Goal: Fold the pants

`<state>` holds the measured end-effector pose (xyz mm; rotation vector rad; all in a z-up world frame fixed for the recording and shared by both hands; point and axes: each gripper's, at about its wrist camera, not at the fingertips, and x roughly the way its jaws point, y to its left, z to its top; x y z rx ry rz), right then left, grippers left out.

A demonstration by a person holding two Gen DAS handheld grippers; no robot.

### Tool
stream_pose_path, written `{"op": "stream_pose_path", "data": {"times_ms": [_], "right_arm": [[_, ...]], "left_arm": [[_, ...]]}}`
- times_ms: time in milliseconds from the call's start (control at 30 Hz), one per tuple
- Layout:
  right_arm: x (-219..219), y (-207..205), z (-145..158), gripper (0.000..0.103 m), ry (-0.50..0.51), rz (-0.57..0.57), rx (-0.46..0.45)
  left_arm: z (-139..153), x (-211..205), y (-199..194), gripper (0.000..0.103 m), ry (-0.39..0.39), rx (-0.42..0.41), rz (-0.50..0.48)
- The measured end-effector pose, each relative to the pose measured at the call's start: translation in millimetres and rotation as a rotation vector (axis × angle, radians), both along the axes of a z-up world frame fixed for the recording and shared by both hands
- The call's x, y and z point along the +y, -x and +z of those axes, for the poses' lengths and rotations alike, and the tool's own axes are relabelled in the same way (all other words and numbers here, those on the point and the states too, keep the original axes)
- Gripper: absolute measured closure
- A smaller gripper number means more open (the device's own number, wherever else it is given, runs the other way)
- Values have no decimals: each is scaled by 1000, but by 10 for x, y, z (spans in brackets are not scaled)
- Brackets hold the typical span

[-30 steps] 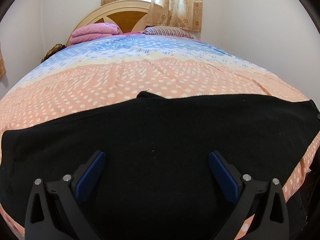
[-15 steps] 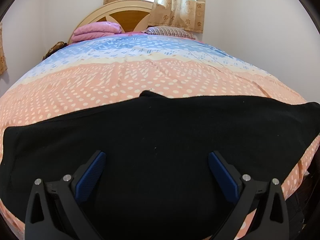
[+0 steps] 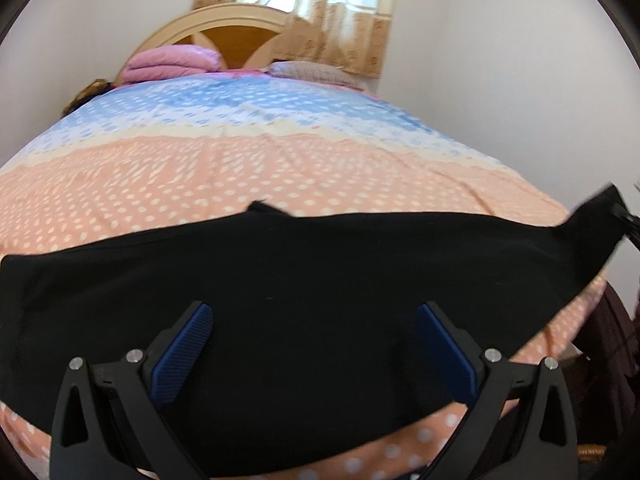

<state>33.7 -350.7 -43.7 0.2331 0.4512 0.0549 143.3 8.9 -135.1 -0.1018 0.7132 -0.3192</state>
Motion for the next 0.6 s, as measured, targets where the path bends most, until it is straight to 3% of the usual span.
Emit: {"op": "stream_pose_path", "data": {"times_ms": [267,600], "right_arm": [[702,-439,-168,90,32,136,73],[1305,-944,-986,88,87,278,309]], "left_arm": [[60,-115,74,0,40,-25,-106],[73,-377,13,0,54,-12,-204]]}}
